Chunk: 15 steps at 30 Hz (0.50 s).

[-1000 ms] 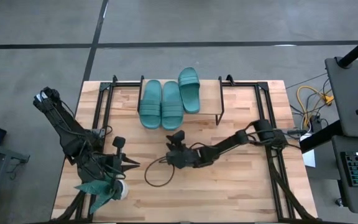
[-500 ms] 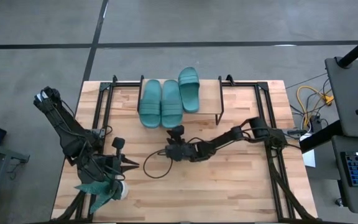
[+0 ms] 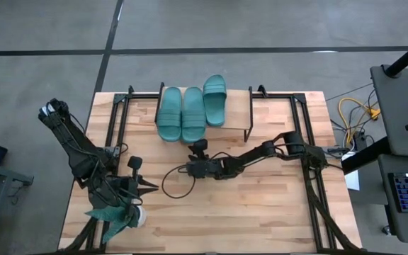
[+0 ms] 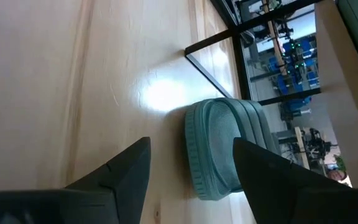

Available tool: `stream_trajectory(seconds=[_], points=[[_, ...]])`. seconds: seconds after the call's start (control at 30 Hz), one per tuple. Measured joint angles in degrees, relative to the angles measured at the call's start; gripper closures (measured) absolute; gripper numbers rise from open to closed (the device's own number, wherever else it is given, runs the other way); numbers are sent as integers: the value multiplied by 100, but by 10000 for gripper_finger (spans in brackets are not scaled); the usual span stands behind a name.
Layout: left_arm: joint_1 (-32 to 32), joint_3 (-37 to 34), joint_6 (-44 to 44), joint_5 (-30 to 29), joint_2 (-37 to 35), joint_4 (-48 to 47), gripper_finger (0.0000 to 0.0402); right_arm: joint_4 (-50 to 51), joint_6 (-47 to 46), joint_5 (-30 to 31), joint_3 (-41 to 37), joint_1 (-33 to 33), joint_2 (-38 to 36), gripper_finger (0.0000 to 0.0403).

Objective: Pick and place slides into the shelf
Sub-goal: Put the blue slipper on the shelf

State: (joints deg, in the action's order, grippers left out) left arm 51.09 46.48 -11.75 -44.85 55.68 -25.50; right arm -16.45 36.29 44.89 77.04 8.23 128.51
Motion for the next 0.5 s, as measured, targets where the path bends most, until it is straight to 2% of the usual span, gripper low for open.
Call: stream_trajectory(seconds=[0.5], points=[[0,0,-12,6,2,5,388,387,-33,-29,-5,-225,-22,184]])
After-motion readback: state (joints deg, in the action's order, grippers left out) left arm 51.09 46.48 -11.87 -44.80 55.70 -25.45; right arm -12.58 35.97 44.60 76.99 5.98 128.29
